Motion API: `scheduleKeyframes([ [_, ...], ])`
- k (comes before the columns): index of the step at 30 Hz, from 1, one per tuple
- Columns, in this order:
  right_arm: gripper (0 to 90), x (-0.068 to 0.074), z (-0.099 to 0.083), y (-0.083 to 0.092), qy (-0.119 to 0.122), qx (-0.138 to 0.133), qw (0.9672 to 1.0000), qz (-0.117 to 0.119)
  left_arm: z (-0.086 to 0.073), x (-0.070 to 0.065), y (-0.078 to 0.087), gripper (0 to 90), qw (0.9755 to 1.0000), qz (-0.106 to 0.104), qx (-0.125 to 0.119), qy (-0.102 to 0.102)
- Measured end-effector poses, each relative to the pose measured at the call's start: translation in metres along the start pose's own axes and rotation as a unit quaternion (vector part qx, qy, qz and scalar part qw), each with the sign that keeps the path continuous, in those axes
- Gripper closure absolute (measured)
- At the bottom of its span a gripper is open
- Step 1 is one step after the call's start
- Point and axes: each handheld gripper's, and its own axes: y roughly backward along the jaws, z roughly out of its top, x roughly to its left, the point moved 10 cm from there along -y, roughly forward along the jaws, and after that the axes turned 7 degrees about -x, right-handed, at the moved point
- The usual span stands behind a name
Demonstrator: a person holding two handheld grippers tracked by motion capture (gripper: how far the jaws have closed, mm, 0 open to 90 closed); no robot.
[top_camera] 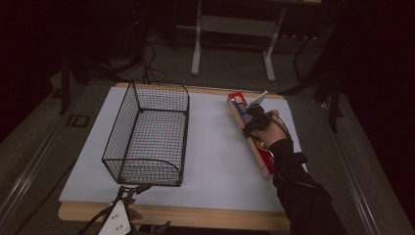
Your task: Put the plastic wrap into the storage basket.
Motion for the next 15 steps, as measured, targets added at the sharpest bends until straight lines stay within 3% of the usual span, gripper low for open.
scheduleKeyframes([
  [10, 39.3, 0.013, 0.014, 0.029, 0.014, -0.031, 0.9993, -0.013, 0.000, 0.000, 0.000, 0.1, 1.0000, -0.001, 0.000, 0.000],
  [15, 39.3, 0.020, 0.022, 0.042, 0.012, -0.046, 0.9989, -0.004, 0.000, 0.000, 0.001, 0.1, 1.0000, 0.000, 0.000, 0.000],
])
